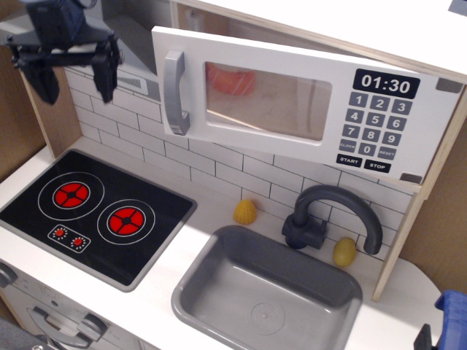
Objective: Open microwave
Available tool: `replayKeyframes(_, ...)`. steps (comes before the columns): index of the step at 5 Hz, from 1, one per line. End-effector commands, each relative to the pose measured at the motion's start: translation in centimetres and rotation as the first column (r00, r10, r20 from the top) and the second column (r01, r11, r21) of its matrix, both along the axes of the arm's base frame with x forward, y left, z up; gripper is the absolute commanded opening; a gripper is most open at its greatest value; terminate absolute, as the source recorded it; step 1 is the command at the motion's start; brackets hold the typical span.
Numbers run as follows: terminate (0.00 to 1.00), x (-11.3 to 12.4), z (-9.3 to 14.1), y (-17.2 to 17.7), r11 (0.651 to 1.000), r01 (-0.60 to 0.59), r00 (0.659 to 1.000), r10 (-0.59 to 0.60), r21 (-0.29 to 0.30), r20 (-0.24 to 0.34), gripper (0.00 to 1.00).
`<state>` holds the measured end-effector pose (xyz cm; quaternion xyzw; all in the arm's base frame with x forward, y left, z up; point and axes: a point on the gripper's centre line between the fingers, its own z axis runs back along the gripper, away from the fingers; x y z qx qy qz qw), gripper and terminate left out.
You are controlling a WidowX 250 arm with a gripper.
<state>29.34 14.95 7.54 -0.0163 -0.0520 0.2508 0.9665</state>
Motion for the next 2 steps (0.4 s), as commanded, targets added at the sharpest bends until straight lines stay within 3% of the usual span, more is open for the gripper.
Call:
replayKeyframes(1,0.0,3.3,3.0,0.8,0.994,-0.105,0.993,0.104,0.021,0.059,1.0)
replayKeyframes(2,0.0,4.7,3.2,-0.6,0.992,-0.124,0.991,0.122,0.036,0.056,1.0)
